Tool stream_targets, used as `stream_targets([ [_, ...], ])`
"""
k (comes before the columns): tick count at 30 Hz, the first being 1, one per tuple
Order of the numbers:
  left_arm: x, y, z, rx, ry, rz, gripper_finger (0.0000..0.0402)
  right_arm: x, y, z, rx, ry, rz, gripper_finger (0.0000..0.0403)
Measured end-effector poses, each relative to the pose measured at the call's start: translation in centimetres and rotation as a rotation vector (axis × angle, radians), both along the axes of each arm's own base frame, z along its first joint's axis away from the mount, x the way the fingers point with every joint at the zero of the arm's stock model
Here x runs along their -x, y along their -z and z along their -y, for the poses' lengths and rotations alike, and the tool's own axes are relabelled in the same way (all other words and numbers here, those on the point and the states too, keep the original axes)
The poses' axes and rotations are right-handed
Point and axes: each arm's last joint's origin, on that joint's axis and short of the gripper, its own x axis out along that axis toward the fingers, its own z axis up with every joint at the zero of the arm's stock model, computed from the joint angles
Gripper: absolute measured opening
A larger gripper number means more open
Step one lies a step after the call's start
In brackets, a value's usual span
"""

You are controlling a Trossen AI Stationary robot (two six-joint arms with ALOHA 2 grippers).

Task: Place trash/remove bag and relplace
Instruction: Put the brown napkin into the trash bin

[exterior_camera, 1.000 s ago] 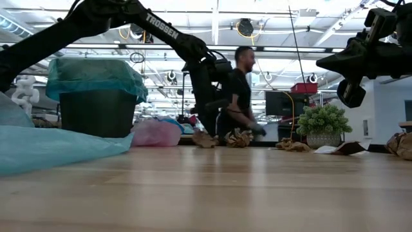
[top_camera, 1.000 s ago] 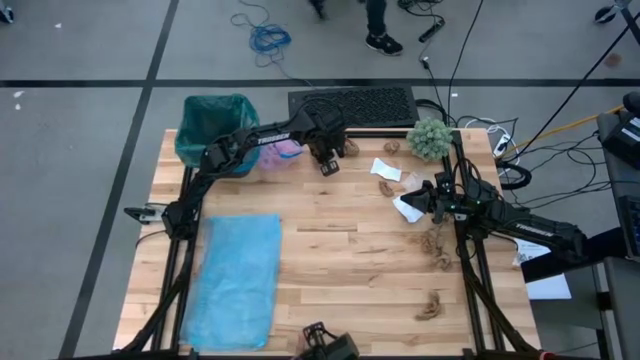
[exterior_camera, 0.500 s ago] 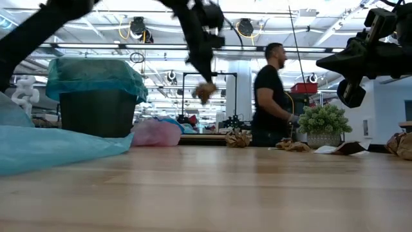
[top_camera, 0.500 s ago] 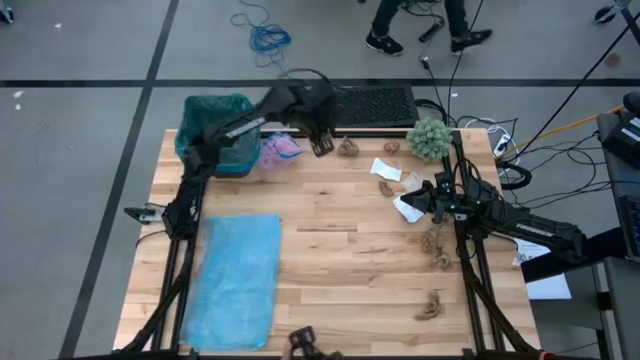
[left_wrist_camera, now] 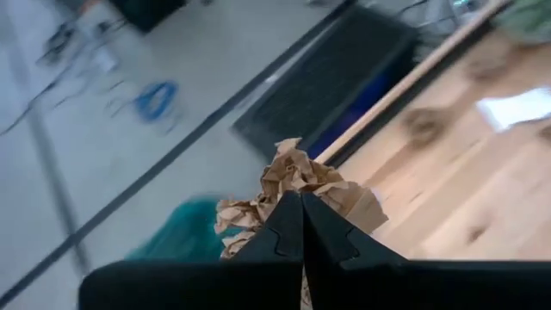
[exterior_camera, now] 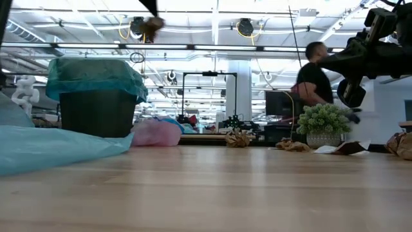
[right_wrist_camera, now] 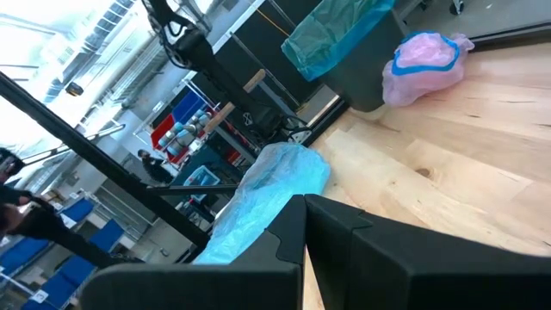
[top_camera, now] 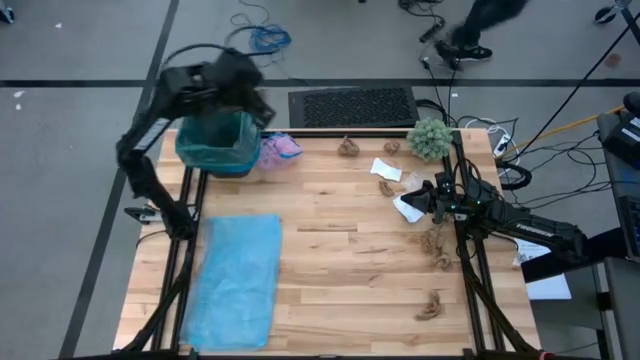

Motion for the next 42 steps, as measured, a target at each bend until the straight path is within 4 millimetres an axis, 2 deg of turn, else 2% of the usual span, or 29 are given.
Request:
stream_targets([
  [5,2.8,-0.6,0.3,0.011,-0.140,0.056,0.0000,0.0,0.0,0.0,0.000,0.000,0.000,0.0000],
  [10,3.6,0.0,-1.4,0.034,-0.228,0.059,0.0000,0.0,0.0,0.0,0.000,0.000,-0.001,0.0000],
  [14,3.5,1.6,-3.2,0.089,-0.273,0.005,0.0000,0.0,0.0,0.0,0.000,0.000,0.000,0.0000],
  [19,3.3,4.9,-5.7,0.194,-0.365,-0.077,0.0000,0.0,0.0,0.0,0.000,-0.001,0.000,0.0000],
  [25,4.0,8.8,-7.7,0.316,-0.453,-0.170,0.0000,0.0,0.0,0.0,0.008,-0.004,-0.001,0.0000],
  [32,4.6,11.0,-8.4,0.384,-0.458,-0.250,0.0001,0.0,-0.1,-0.2,0.225,-0.076,-0.007,0.0000],
  [36,4.5,11.1,-8.4,0.398,-0.388,-0.278,0.0022,0.0,-0.1,-0.2,0.246,-0.077,-0.009,0.0000],
  [42,4.5,11.1,-8.4,0.396,-0.337,-0.308,0.0095,0.0,-0.1,-0.2,0.244,-0.076,-0.009,0.0000],
])
